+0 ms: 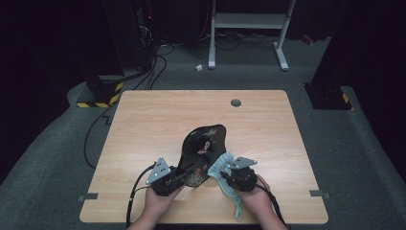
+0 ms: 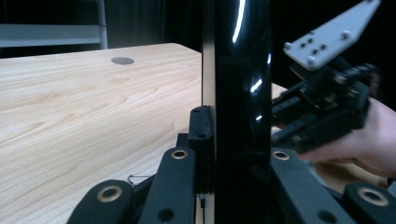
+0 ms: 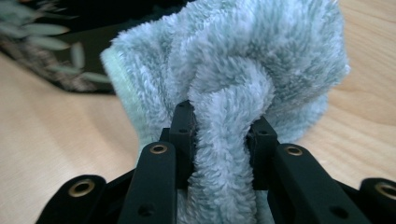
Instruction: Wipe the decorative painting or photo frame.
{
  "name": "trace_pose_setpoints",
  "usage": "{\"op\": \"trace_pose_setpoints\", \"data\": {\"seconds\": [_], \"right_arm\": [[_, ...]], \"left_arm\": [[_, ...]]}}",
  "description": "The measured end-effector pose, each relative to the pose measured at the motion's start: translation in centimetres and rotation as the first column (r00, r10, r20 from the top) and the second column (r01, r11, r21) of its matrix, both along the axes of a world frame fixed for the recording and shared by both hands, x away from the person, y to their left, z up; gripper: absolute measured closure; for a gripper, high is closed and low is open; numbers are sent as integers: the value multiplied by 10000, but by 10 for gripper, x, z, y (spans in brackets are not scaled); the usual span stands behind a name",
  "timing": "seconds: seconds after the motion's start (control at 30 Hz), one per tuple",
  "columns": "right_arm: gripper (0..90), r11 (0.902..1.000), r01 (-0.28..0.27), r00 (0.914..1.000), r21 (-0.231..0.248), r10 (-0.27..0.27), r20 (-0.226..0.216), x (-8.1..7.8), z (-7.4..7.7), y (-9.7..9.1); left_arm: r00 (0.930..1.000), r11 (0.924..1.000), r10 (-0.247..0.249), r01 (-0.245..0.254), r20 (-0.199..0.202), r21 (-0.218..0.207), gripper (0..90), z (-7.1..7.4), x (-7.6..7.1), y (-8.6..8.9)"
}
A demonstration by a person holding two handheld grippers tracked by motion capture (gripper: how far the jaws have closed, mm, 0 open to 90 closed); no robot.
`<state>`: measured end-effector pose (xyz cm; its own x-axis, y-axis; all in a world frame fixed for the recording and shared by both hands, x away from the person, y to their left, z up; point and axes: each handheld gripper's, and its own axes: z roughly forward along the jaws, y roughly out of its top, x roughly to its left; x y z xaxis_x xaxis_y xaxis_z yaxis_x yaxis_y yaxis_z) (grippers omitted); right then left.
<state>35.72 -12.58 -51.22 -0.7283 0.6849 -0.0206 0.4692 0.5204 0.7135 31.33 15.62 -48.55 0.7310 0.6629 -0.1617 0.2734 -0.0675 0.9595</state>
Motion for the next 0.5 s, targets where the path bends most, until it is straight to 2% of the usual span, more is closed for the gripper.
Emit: {"op": "trace_pose_setpoints", "data": {"seconds": [0.23, 0.33, 0.43, 0.5], "right_arm": [[699, 9993, -217, 9991, 313, 228, -364, -5, 1, -4], [698, 9984, -512, 9982, 231, 519, -307, -10, 2, -1], [697, 9994, -317, 9990, 151, 321, -295, -5, 3, -2], [697, 9998, 154, 9995, 125, -151, -274, 6, 2, -6]], "left_arm": [[10000, 10000, 1, -1, 7, 1, 802, 0, 0, 0], [10000, 10000, -14, 14, 14, -2, 802, 0, 0, 0], [10000, 10000, 20, -20, 18, 51, 801, 0, 0, -1], [10000, 9999, 67, -67, 35, 131, 799, 1, -1, -1]]}}
